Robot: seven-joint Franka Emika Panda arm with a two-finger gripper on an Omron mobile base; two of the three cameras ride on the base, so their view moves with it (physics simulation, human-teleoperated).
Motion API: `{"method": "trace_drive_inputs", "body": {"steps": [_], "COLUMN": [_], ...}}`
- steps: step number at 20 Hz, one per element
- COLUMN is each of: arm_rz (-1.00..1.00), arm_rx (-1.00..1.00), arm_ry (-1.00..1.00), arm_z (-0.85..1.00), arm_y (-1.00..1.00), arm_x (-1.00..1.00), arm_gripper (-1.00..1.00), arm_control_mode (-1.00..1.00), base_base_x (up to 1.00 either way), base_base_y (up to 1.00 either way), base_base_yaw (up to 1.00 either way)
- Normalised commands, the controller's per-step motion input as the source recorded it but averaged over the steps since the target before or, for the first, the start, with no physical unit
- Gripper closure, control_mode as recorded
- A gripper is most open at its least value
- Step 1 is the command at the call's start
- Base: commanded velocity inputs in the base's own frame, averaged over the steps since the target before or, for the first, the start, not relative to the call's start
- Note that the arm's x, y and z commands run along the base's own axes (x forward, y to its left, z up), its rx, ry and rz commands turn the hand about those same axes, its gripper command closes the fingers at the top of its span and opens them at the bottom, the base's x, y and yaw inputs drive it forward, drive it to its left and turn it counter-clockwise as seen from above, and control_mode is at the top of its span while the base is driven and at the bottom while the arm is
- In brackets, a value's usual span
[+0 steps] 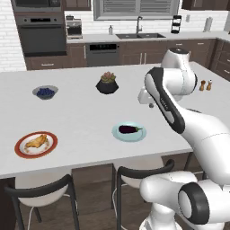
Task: Pick the chicken drumstick and eggplant from their plates and place them in the bowl. Then put the bowl in the fridge.
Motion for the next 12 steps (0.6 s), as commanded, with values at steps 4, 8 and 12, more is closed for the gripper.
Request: {"method": "trace_drive_inputs", "body": {"steps": [4,8,12], "arm_rz": [0.03,0.41,0.71], "arm_rx": [0.0,0.0,0.02], "arm_ry": [-0.05,-0.04,0.0], "arm_z": [-0.21,-0.51,-0.65], "arm_y": [-0.03,0.0,-0.33], "arm_x": [0.06,0.2,0.24], "arm_gripper": [-1.0,-1.0,-1.0], "arm_control_mode": [-1.0,-1.0,-1.0], "base_base_x": [0.0,0.0,0.0], "base_base_y": [0.0,0.0,0.0], "base_base_yaw": [0.0,0.0,0.0]}}
